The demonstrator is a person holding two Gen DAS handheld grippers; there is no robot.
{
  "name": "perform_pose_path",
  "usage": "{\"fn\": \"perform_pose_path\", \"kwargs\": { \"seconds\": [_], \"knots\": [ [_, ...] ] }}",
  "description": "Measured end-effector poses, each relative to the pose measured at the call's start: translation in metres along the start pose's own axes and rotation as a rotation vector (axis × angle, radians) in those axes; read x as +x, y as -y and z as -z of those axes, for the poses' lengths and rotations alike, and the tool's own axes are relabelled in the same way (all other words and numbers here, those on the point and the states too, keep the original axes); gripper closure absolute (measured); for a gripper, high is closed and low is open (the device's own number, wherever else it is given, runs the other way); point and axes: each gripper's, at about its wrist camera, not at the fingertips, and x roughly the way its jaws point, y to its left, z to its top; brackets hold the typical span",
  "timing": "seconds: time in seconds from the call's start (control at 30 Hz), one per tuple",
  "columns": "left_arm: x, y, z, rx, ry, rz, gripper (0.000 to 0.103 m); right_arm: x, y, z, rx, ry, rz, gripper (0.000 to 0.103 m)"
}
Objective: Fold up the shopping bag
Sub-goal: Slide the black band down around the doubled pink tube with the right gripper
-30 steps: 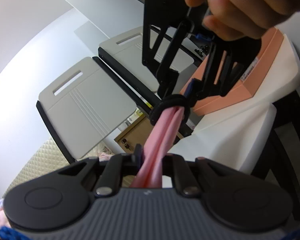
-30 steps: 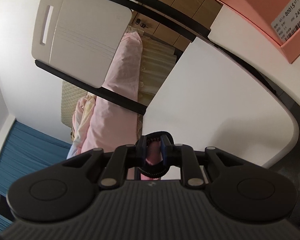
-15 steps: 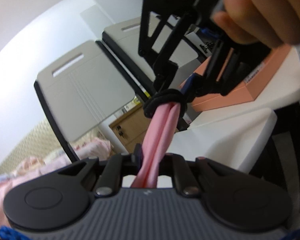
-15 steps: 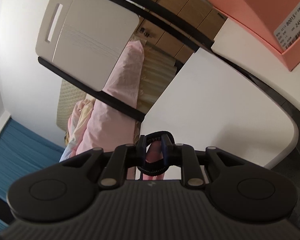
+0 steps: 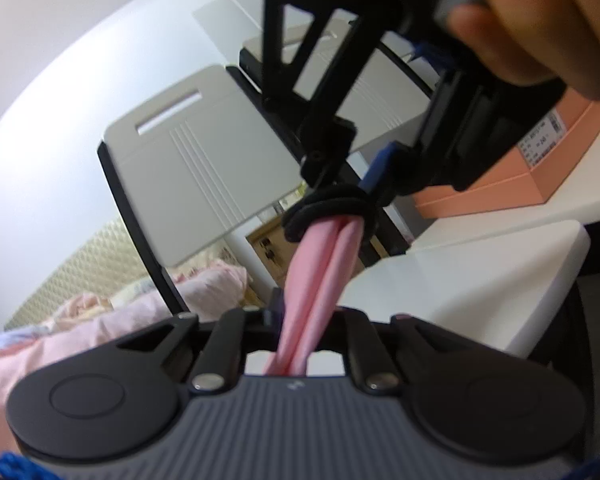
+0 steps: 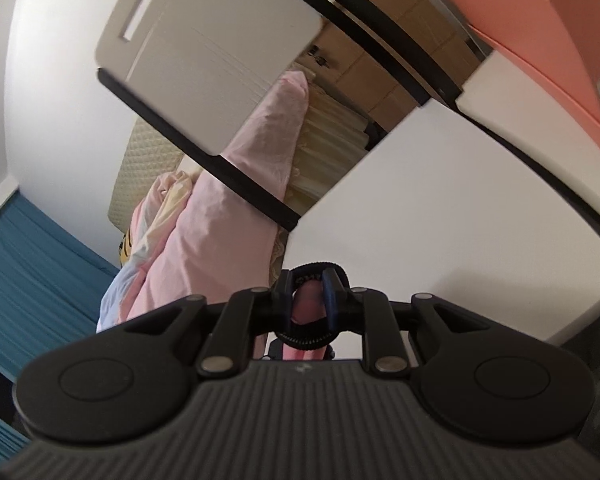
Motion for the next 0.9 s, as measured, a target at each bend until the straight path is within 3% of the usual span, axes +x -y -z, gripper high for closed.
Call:
{"fn": "perform_pose_path", "kwargs": {
  "seconds": [0.4,0.9],
  "knots": [
    [-0.002,0.008,-0.001,0.06,0.016,0.023,0.095,0.002,0.0,-0.006,-0.019,-0.018,0.061,0.083],
    [-0.005,0.02,0.009,0.076,-0.003,0.051,0.096,0.028,0.01,-0.022,0.005,-0.155,0.111,0.085]
  ]
}}
